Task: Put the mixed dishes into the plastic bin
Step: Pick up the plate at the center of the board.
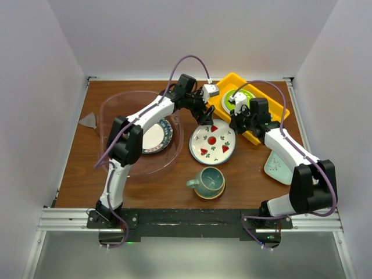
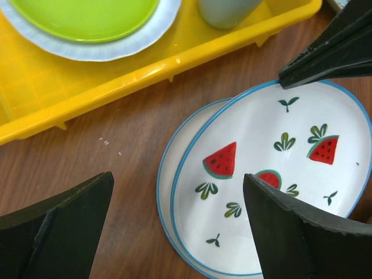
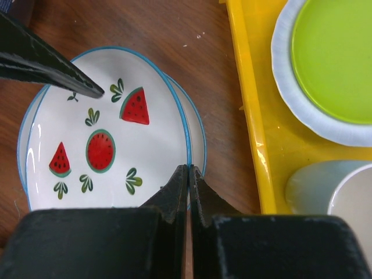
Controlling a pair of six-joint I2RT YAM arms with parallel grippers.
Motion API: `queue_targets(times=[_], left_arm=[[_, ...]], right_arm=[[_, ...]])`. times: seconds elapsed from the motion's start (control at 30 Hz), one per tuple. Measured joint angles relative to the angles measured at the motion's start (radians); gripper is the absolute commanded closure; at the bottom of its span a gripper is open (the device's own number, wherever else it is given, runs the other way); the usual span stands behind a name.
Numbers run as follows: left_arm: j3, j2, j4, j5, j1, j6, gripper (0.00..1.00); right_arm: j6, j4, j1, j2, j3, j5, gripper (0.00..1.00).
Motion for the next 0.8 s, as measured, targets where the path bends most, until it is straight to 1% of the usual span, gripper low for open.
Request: queue_targets(times=[0.1,0.3,0.4,0.43,0.5,0.53,0.6,0.63,0.7,0.73,0.77,0.8], left_arm=[[0.036,0.045,-0.014,0.07,0.001,0.018,0.02],[0.049,0.106,-0.033,0.209,0.008,0.02,0.05],[0.05,0.125,-0.039,0.267,0.012,0.014,0.15],[0.05,0.13,-0.039,0.285,0.013,0.012,0.24],[0.051,0.137,-0.039,0.323,0.014,0.003,0.32],[0.051,0.139,-0.038,0.338,0.014,-0.003,0.4],[0.056,0.143,-0.035,0.353,0.014,-0.01,0.51],[0.06,0.146,-0.033,0.359,0.015,-0.013,0.63],[0.061,0.147,-0.029,0.367,0.022,-0.018,0.76],[0.062,0.147,-0.027,0.372,0.026,-0.024,0.91],[0.062,0.147,-0.03,0.392,0.031,-0.033,0.98],[0.063,0.147,-0.032,0.405,0.035,-0.042,1.0]], right_arm=[[-0.006,0.014,0.006,-0.008,-0.008,0.0,1.0],[-0.013,0.023,0.01,-0.039,-0.027,0.0,1.0],[-0.016,0.026,0.013,-0.053,-0.032,-0.001,1.0],[-0.017,0.026,0.014,-0.062,-0.035,-0.002,1.0],[-0.019,0.028,0.018,-0.077,-0.04,-0.003,1.0],[-0.021,0.029,0.019,-0.084,-0.042,-0.003,1.0],[-0.021,0.031,0.02,-0.091,-0.044,-0.005,1.0],[-0.023,0.031,0.02,-0.094,-0.045,-0.005,1.0],[-0.024,0.032,0.019,-0.097,-0.046,-0.005,1.0],[-0.028,0.032,0.019,-0.097,-0.047,-0.005,1.0],[-0.029,0.032,0.019,-0.097,-0.047,-0.002,1.0],[-0.028,0.034,0.017,-0.097,-0.047,-0.005,1.0]])
